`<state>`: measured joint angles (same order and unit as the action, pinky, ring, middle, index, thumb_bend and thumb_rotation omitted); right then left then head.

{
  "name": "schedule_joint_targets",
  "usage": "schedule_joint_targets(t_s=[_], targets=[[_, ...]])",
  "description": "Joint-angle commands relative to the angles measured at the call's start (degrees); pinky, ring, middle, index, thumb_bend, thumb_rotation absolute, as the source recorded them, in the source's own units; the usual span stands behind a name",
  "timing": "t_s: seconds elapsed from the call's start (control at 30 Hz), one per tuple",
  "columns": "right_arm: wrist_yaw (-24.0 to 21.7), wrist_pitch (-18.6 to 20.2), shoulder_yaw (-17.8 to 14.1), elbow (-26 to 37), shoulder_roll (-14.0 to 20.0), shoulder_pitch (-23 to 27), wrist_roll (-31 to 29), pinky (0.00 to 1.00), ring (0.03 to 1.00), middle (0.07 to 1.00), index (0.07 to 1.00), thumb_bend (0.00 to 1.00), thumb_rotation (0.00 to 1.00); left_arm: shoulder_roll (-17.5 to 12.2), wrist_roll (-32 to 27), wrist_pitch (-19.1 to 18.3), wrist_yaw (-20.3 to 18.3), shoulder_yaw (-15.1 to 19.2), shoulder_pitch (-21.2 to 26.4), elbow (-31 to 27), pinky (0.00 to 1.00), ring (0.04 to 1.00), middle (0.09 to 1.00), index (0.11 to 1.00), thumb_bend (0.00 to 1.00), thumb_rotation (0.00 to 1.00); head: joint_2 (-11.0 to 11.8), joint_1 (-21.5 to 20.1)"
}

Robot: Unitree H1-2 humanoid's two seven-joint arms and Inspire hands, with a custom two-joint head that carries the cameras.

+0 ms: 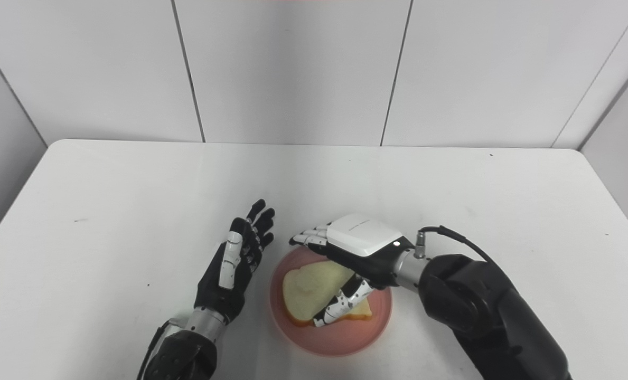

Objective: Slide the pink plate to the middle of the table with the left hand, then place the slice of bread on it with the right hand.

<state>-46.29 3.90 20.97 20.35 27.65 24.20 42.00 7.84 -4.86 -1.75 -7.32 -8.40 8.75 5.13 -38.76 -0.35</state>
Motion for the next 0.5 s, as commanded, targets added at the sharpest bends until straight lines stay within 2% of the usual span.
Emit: schedule_joint_targets(t_s=[0.0, 0.13, 0.17, 0.2, 0.23, 0.27, 0.3, 0.37, 0.43, 0.47], targets=[[2.56, 0.93, -2.5, 2.63, -0.19, 0.56, -1.33, 0.95, 0.935, 0.935, 0.928, 0.97, 0.58, -0.33, 0.28, -0.32, 0.2, 0.22, -0.11, -1.31, 1.0, 1.0, 0.967, 0.964, 0.79, 1.0, 0.13, -0.49], [6.8, 4.06, -8.73, 5.25, -2.53, -5.11, -6.16, 0.93, 0.932, 0.928, 0.92, 0.95, 0.54, -0.14, -0.76, -0.54, 0.28, 1.02, -0.23, -1.75, 1.0, 1.0, 0.97, 0.957, 0.78, 1.0, -0.12, -0.83], [7.91, 4.31, -9.77, 5.55, -3.1, -6.13, -7.01, 0.89, 0.928, 0.93, 0.922, 0.92, 0.51, 0.03, -0.94, -0.45, 0.36, 1.21, -0.26, -1.78, 1.0, 1.0, 0.971, 0.957, 0.77, 1.0, -0.12, -0.83], [12.41, 3.21, -12.32, 5.78, -5.38, -8.71, -8.91, 0.87, 0.926, 0.931, 0.924, 0.91, 0.49, 0.06, -0.99, -0.28, 0.41, 1.41, -0.33, -2.11, 1.0, 1.0, 0.971, 0.957, 0.77, 1.0, -0.31, -0.63], [15.67, 2.38, -14.08, 5.91, -7.05, -10.5, -10.22, 0.77, 0.902, 0.937, 0.932, 0.82, 0.41, 0.04, -1.02, -0.2, 0.39, 1.59, -0.37, -2.37, 1.0, 1.0, 0.986, 0.973, 0.77, 1.0, -0.38, -0.43], [19.01, 1.18, -15.82, 5.74, -8.93, -12.3, -12.0, 0.74, 0.911, 0.958, 0.949, 0.75, 0.37, -0.1, -1.06, 0.1, 0.23, 1.72, -0.41, -2.52, 1.0, 1.0, 0.995, 0.988, 0.76, 1.0, -0.45, 0.09], [22.78, -0.48, -17.82, 4.9, -11.18, -14.38, -14.59, 0.74, 0.914, 0.962, 0.952, 0.74, 0.37, -0.26, -1.04, 0.45, 0.07, 1.81, -0.44, -2.59, 1.0, 1.0, 0.996, 0.99, 0.76, 1.0, -0.48, 0.52], [27.94, -3.12, -20.99, 2.55, -14.9, -17.42, -19.89, 0.79, 0.94, 0.99, 0.985, 0.68, 0.45, -0.47, -0.72, 0.95, -0.05, 1.86, -0.52, -2.5, 1.0, 1.0, 0.999, 0.998, 0.75, 1.0, -0.59, 1.1], [31.37, -4.84, -22.97, 0.4, -17.63, -19.3, -23.8, 0.85, 0.956, 0.998, 0.997, 0.66, 0.57, -0.69, 0.18, 1.0, 0.07, 1.6, -0.66, -2.6, 1.0, 1.0, 1.0, 1.0, 0.74, 1.0, -0.69, 1.34], [32.38, -5.45, -23.31, -0.23, -18.24, -19.73, -24.64, 0.86, 0.954, 0.997, 0.999, 0.66, 0.67, -0.76, 0.47, 0.94, 0.12, 1.5, -0.7, -2.66, 1.0, 1.0, 1.0, 1.0, 0.74, 1.0, -0.69, 1.34]])
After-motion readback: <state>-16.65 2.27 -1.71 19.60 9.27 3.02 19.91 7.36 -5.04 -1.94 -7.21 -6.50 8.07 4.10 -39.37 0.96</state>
